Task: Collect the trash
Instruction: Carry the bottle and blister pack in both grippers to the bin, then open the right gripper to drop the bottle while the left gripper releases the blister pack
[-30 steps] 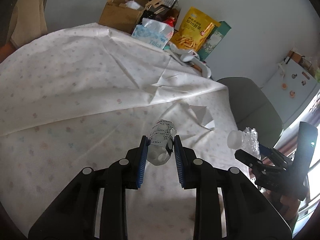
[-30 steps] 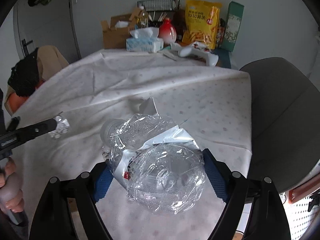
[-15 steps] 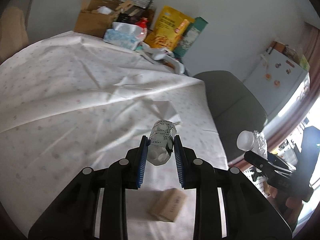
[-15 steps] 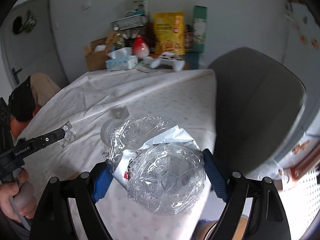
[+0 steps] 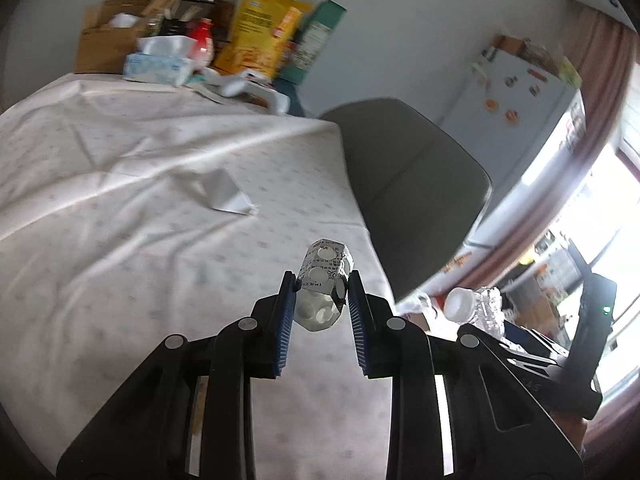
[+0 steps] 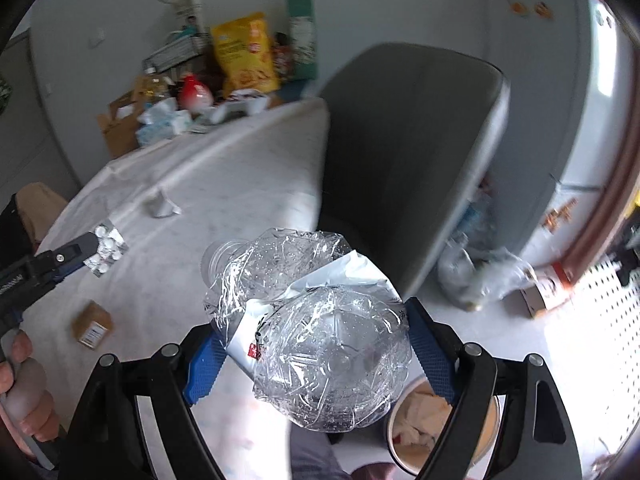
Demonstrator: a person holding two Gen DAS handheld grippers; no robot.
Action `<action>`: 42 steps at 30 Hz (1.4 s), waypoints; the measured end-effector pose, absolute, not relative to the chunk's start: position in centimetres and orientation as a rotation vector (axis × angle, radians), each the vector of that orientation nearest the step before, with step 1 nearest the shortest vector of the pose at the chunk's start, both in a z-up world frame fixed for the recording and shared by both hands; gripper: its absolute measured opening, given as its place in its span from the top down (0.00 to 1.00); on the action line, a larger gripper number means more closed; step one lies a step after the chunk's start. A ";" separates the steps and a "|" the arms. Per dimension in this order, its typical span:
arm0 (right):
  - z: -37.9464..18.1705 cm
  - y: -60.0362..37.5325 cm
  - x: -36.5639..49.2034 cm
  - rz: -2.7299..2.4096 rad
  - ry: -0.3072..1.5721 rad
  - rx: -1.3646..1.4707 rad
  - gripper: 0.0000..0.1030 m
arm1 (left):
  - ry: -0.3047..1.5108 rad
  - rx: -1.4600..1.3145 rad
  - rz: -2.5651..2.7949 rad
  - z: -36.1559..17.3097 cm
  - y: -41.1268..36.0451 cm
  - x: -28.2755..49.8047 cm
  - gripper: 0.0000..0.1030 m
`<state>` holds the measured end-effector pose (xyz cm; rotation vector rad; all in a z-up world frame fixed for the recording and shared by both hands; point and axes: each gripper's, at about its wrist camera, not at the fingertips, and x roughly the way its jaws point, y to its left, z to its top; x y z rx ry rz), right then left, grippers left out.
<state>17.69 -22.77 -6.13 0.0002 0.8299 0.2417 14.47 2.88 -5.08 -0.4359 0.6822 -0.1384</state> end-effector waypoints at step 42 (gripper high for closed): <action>-17.5 -42.9 14.9 -0.062 0.968 0.275 0.21 | 0.914 -0.142 -0.385 -9.2 -18.9 20.3 0.74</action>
